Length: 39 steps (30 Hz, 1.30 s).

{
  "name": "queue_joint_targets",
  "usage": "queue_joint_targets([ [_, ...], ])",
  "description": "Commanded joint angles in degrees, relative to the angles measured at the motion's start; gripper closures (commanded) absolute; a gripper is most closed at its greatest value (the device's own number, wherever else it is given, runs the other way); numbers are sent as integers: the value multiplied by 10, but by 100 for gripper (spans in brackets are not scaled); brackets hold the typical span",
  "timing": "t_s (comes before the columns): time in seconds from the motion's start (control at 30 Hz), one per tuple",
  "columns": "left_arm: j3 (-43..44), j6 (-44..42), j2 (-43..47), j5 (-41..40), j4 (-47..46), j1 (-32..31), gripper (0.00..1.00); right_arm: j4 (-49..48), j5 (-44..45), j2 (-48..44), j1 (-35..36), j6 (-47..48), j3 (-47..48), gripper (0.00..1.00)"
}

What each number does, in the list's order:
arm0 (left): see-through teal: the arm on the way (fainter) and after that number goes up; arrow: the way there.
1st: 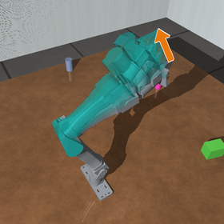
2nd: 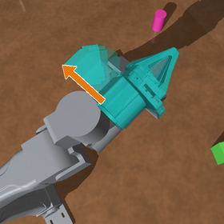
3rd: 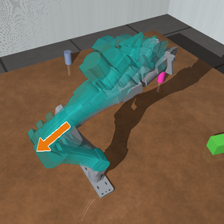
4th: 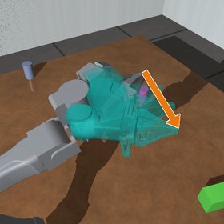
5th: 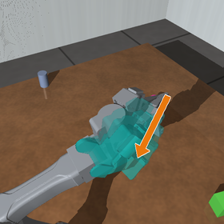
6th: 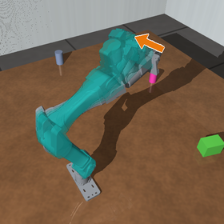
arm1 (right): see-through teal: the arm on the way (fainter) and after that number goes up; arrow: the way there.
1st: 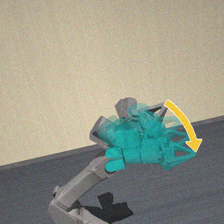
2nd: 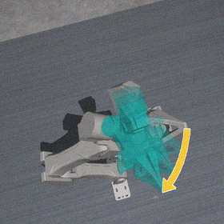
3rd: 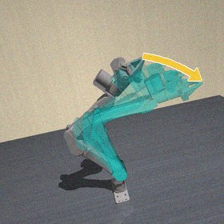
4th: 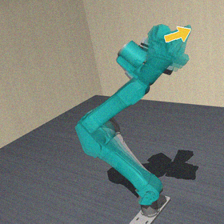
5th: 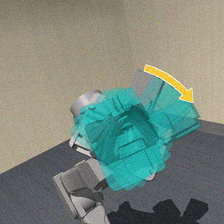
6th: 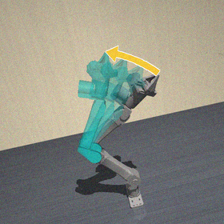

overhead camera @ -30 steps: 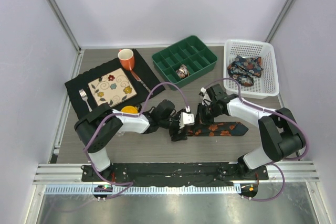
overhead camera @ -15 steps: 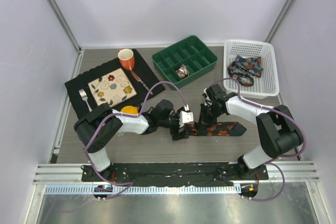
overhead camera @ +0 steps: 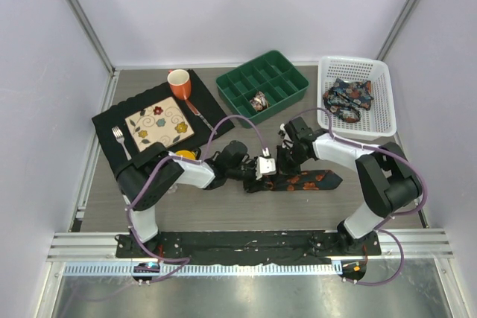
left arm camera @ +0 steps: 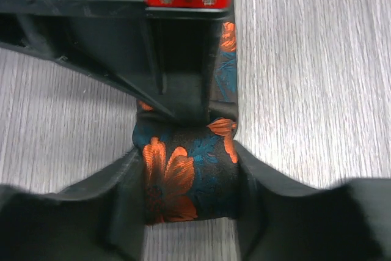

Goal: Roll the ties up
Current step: Roll the tie at the center of the board.

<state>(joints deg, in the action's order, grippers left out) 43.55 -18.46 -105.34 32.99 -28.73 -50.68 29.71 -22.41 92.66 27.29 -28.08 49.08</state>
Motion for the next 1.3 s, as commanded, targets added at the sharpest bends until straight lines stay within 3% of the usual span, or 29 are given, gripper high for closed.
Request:
queue_joint_targets([
  [0.0, -8, -48, 30, -25, 54, 0, 58, -34, 109, 37, 9, 30, -21, 98],
  [0.07, -31, -70, 48, -32, 80, 4, 66, -20, 101, 17, 8, 29, -14, 87],
  [0.23, -45, -93, 78, -34, 133, 4, 70, -4, 63, -84, 7, 4, -6, 64],
  [0.47, -27, -93, 67, -29, 155, 4, 66, -101, -78, -124, 15, -83, -45, 54],
  [0.67, -11, -95, 59, -22, 162, 4, 61, -133, -85, -68, 32, -86, -43, 53],
  [0.77, -7, -98, 59, -21, 165, 4, 59, -124, -68, -35, 32, -70, -34, 57],
  [0.93, -2, -99, 60, -19, 175, 4, 55, -95, -32, -8, 24, -44, -29, 99],
  [1.13, 3, -98, 71, 7, 156, 15, 31, -48, -2, -5, -22, -28, -61, 99],
  [1.27, 24, -79, 72, 12, 141, 23, 26, -16, 40, -6, -43, -13, -72, 99],
])
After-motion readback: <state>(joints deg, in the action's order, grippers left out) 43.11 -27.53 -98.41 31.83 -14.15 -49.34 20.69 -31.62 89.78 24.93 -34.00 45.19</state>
